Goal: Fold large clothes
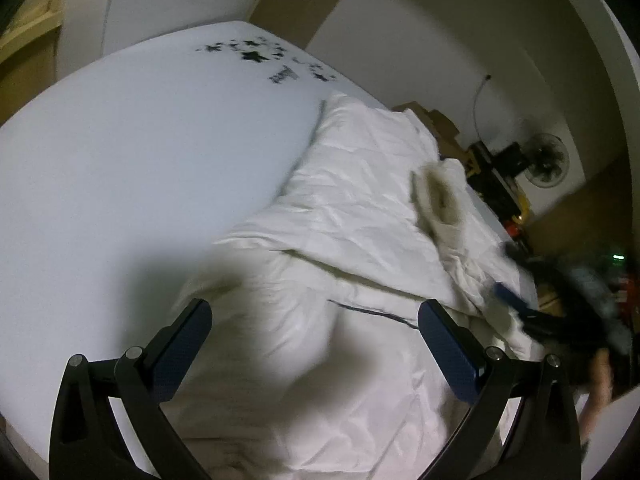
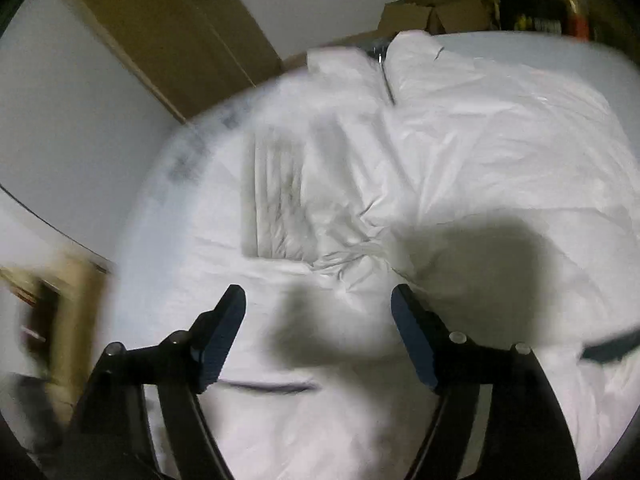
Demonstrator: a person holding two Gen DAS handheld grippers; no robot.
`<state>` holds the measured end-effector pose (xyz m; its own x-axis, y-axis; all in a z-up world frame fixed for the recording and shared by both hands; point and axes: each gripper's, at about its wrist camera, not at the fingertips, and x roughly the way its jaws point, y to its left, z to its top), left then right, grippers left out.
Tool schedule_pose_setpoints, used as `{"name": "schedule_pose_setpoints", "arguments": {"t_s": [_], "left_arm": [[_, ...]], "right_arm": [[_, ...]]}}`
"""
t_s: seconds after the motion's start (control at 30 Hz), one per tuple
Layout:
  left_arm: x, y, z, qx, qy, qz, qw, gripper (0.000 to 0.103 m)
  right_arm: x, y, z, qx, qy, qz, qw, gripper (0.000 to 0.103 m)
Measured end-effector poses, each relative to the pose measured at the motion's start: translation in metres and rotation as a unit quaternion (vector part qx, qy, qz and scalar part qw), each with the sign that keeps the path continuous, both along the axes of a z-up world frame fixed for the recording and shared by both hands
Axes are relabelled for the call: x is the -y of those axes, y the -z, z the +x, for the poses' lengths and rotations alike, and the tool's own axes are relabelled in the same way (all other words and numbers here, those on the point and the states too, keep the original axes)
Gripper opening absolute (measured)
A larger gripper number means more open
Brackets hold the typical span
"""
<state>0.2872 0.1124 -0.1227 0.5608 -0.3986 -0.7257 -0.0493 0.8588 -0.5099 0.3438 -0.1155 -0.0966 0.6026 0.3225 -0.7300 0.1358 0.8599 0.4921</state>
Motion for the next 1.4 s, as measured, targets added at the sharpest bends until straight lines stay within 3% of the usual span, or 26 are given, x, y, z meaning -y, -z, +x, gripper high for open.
{"name": "schedule_pose_setpoints", "arguments": {"t_s": [0.13, 0.17, 0.2, 0.23, 0.37, 0.43, 0.47, 0.5, 0.57, 0.6, 0.67, 0.7, 0.73, 0.8, 0.9, 1.07, 1.17, 1.23, 1.3, 1.37, 1.4], "left_arm": [[0.018, -0.005, 0.004, 0.004, 0.017, -0.004, 0.9998, 0.103], [0.02, -0.005, 0.003, 0.008, 0.017, -0.003, 0.9998, 0.103], [0.024, -0.006, 0.001, 0.007, 0.019, -0.004, 0.9998, 0.103], [0.028, -0.008, -0.001, 0.007, 0.022, -0.006, 0.9997, 0.103], [0.033, -0.016, -0.018, 0.011, 0.028, 0.002, 0.9995, 0.103], [0.029, -0.018, -0.026, 0.011, 0.024, 0.011, 0.9996, 0.103], [0.026, -0.018, -0.029, 0.01, 0.022, 0.013, 0.9996, 0.103], [0.022, -0.018, -0.033, 0.007, 0.018, 0.015, 0.9997, 0.103], [0.012, -0.016, -0.038, 0.002, 0.014, 0.01, 0.9999, 0.103], [0.004, -0.016, -0.042, 0.001, 0.011, 0.004, 0.9999, 0.103], [-0.008, -0.014, -0.048, -0.002, 0.008, -0.005, 0.9999, 0.103], [-0.016, -0.013, -0.051, -0.002, 0.009, -0.011, 0.9999, 0.103], [-0.024, -0.013, -0.054, -0.003, 0.008, -0.014, 0.9999, 0.103], [-0.036, -0.012, -0.059, -0.004, -0.001, -0.014, 0.9999, 0.103], [-0.048, -0.012, -0.065, -0.003, -0.015, -0.025, 0.9996, 0.103], [-0.042, -0.018, -0.065, 0.005, -0.013, -0.037, 0.9992, 0.103], [-0.031, -0.018, -0.069, 0.008, 0.004, -0.033, 0.9994, 0.103], [-0.026, -0.012, -0.068, -0.003, 0.016, -0.024, 0.9996, 0.103], [-0.026, -0.004, -0.068, -0.016, 0.017, -0.025, 0.9994, 0.103], [-0.029, 0.0, -0.069, -0.019, 0.014, -0.028, 0.9993, 0.103], [-0.03, 0.001, -0.07, -0.019, 0.011, -0.027, 0.9994, 0.103]], "right_arm": [[0.046, -0.037, -0.014, 0.044, 0.065, -0.003, 0.997, 0.078], [0.053, -0.037, -0.011, 0.048, 0.073, -0.003, 0.996, 0.071], [0.056, -0.037, 0.002, 0.046, 0.067, 0.004, 0.997, 0.041], [0.051, -0.035, 0.014, 0.037, 0.05, 0.011, 0.998, 0.024], [0.017, 0.004, 0.062, 0.006, -0.015, 0.029, 0.999, 0.024], [-0.009, 0.045, 0.081, -0.04, -0.03, 0.002, 0.999, 0.027], [-0.021, 0.077, 0.092, -0.097, -0.044, -0.017, 0.994, 0.031], [-0.026, 0.091, 0.095, -0.114, -0.057, -0.035, 0.991, 0.034], [-0.028, 0.082, 0.085, -0.097, -0.08, -0.05, 0.991, 0.035], [-0.025, 0.074, 0.077, -0.102, -0.093, -0.035, 0.99, 0.04], [-0.006, 0.048, 0.052, -0.082, -0.1, 0.02, 0.991, 0.061], [0.011, 0.028, 0.032, -0.055, -0.088, 0.04, 0.994, 0.077], [0.023, 0.016, 0.018, -0.035, -0.074, 0.042, 0.996, 0.085], [0.055, -0.014, -0.025, 0.013, -0.047, 0.015, 0.999, 0.086], [0.098, -0.029, -0.056, 0.027, 0.001, 0.013, 1.0, 0.086], [0.144, -0.022, -0.034, 0.042, 0.067, -0.025, 0.997, 0.087], [0.163, 0.028, -0.009, -0.02, 0.095, -0.069, 0.993, 0.087], [0.161, 0.076, 0.011, -0.097, 0.068, -0.123, 0.985, 0.088], [0.145, 0.083, 0.013, -0.084, 0.039, -0.201, 0.975, 0.09], [0.144, 0.072, 0.014, -0.111, 0.05, -0.188, 0.975, 0.09], [0.147, 0.063, 0.015, -0.104, 0.059, -0.171, 0.978, 0.09]]}}
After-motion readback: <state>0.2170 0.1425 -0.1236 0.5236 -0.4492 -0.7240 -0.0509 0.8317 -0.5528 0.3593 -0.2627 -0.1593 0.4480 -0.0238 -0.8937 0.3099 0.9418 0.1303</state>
